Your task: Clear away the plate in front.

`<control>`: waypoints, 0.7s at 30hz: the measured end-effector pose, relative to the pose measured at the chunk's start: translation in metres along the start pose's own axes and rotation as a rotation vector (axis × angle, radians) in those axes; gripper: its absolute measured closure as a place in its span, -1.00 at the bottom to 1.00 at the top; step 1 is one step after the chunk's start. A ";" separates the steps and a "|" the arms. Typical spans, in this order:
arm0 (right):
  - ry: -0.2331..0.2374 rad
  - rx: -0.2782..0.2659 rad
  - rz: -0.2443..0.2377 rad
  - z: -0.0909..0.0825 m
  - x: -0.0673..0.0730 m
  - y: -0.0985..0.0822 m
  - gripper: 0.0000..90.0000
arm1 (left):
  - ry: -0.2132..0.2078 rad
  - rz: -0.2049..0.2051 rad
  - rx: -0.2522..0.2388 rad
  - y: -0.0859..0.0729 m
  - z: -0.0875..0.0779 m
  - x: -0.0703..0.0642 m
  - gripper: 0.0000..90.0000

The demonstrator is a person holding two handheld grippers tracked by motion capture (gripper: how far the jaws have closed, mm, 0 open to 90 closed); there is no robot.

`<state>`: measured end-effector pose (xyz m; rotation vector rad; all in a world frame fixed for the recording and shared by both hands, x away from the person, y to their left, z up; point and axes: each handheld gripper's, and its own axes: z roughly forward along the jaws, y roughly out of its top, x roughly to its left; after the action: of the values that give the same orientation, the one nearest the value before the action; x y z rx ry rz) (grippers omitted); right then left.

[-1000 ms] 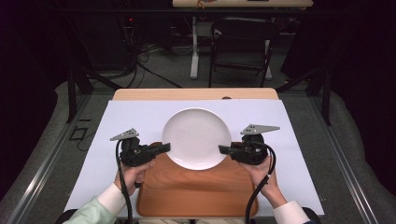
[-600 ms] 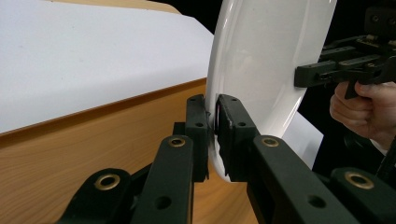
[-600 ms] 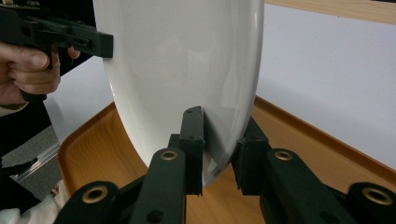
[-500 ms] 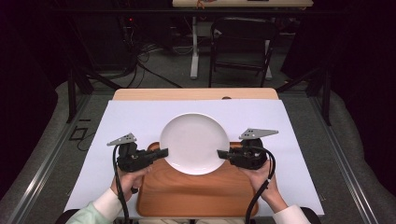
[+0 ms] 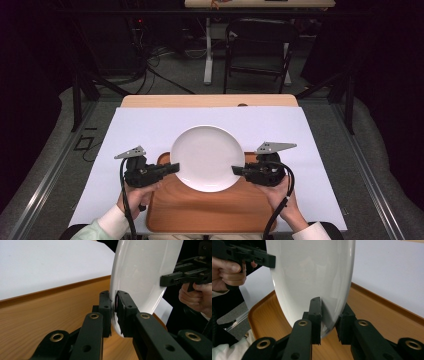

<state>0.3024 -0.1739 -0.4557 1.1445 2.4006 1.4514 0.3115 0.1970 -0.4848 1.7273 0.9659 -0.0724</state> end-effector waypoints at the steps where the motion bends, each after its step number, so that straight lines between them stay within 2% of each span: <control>1: 0.001 0.003 -0.001 0.000 0.000 -0.001 0.70 | 0.000 -0.002 0.002 -0.001 0.000 0.000 0.82; 11: 0.006 0.017 0.005 -0.001 0.003 -0.005 0.70 | -0.003 -0.017 0.023 -0.007 -0.001 -0.002 0.82; 21: 0.008 0.042 0.015 0.000 0.005 -0.010 0.71 | 0.004 -0.023 0.063 -0.012 0.001 -0.002 0.81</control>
<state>0.2938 -0.1733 -0.4630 1.1699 2.4443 1.4195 0.3031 0.1958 -0.4935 1.7750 0.9961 -0.1158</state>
